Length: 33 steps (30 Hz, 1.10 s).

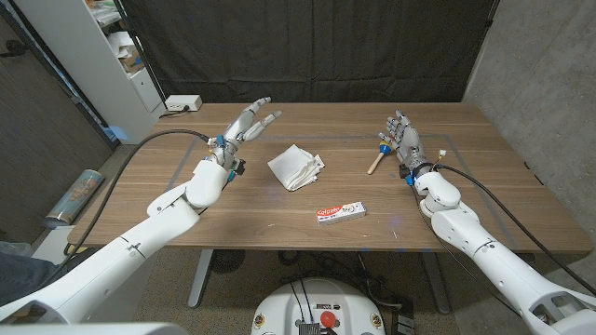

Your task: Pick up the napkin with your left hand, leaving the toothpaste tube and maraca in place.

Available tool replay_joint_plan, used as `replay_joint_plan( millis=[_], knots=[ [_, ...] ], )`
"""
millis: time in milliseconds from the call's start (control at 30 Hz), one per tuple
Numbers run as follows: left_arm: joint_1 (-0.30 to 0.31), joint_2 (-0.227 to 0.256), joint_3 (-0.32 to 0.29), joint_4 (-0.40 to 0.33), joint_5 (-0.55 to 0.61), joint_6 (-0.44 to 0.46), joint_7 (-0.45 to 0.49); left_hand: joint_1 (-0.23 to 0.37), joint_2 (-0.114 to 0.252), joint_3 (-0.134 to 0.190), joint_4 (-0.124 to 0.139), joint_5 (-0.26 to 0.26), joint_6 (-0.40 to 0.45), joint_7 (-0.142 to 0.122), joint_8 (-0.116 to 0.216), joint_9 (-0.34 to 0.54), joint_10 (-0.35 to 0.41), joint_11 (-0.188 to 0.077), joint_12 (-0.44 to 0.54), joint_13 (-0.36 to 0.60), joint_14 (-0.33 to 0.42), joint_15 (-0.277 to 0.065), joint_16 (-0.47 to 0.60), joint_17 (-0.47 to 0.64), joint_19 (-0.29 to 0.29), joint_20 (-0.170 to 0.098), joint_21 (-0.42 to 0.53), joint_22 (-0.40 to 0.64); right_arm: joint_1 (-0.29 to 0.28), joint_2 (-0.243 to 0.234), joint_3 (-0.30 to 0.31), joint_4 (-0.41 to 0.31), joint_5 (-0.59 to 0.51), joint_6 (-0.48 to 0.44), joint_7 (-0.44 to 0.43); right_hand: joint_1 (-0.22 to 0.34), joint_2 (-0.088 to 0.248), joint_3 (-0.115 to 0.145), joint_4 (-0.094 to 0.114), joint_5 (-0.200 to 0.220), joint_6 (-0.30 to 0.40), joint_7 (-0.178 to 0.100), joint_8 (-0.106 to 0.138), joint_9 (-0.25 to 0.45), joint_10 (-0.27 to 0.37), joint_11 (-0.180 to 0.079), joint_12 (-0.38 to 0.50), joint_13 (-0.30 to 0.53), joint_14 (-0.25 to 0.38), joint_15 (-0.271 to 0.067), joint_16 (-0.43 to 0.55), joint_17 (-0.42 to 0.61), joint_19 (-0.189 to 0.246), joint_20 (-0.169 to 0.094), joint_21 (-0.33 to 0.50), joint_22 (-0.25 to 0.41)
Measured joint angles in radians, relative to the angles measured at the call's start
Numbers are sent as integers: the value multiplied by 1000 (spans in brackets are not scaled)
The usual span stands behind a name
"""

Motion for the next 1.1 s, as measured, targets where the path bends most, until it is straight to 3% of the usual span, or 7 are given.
replay_joint_plan(
  millis=[1100],
  knots=[
    [-64, 28, 71, -30, 103, 109, -83, 21, 5, 8, -22, -8, 12, 12, 0, 3, 3, 11, -5, 0, 6, 6, 0, 0, 0, 0, -18, 5, -3, 8, -2, 6, -5, 4, -11, 0, 0, 0, 0, 0, 0, 0, 0, 0, 0, 0, 0, 0, 2, 2, 4, 0, 4, 4, 0, 0]
  ],
)
